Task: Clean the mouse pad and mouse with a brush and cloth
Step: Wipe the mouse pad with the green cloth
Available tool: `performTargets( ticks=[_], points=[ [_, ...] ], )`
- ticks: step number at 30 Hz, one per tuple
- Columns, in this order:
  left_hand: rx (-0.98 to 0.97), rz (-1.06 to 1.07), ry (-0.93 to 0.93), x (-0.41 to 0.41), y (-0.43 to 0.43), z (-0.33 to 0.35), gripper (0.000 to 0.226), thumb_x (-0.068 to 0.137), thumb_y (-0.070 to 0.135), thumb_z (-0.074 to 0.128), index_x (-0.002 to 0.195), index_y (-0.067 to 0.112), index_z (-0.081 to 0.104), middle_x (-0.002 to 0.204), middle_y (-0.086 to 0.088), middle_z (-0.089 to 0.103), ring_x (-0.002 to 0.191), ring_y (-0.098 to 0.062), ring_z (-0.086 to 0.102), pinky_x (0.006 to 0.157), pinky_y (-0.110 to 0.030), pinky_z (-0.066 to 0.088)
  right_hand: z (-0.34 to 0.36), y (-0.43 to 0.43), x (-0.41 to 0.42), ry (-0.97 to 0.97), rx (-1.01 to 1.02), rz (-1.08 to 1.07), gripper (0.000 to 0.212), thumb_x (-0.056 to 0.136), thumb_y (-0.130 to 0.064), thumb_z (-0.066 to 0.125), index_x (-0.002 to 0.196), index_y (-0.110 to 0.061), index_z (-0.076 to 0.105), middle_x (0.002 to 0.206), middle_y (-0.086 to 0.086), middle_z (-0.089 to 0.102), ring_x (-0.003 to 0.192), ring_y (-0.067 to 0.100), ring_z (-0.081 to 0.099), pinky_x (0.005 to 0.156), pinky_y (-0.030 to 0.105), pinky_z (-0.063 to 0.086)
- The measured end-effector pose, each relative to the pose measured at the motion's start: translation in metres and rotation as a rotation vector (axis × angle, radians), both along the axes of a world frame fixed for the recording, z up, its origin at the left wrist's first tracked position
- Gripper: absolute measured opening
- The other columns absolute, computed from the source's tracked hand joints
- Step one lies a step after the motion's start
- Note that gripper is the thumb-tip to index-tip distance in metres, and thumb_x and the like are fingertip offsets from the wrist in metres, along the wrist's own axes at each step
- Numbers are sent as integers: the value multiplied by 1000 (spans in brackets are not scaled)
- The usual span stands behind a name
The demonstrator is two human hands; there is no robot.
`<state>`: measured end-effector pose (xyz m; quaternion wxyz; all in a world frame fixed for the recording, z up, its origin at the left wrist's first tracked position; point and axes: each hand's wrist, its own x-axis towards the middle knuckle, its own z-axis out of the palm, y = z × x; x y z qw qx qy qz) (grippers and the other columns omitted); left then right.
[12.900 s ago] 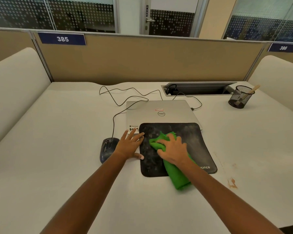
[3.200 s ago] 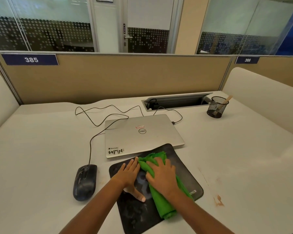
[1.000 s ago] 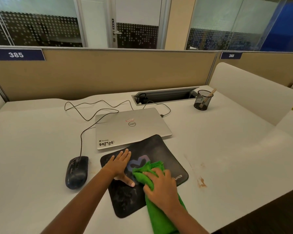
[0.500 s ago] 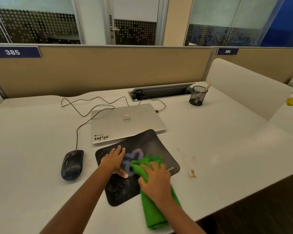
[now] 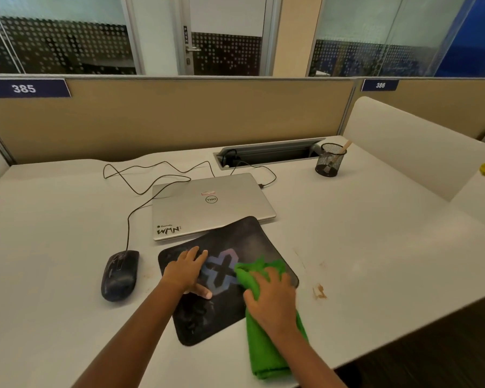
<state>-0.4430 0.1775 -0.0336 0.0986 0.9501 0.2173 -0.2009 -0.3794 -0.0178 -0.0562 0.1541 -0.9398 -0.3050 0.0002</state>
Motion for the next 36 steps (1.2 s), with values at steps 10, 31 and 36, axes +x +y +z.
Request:
performTargets(
  ticks=[10,31,36],
  points=[
    [8,-33,-33,4,7,6,88,79,42,67,147,20,16,156,-6,10,144,-29,14,115,-45,23,15,31,73,58,-104,-117,50,90,-45,41,137,-28,37,143,5,35,126,30,33,99,41,36],
    [-2,-61,-40,5,14,-4,89,80,44,66,148,21,13,159,-5,0,146,-29,7,117,-46,20,11,69,97,88,-56,-172,46,93,-44,37,137,-35,37,146,5,30,125,29,33,96,44,36],
    [-45,-51,-70,-5,11,-5,88,85,46,58,150,25,2,159,-4,-8,147,-27,0,119,-43,14,10,51,80,77,-99,-166,48,92,-46,36,138,-33,34,145,5,31,125,29,33,96,42,37]
  ],
)
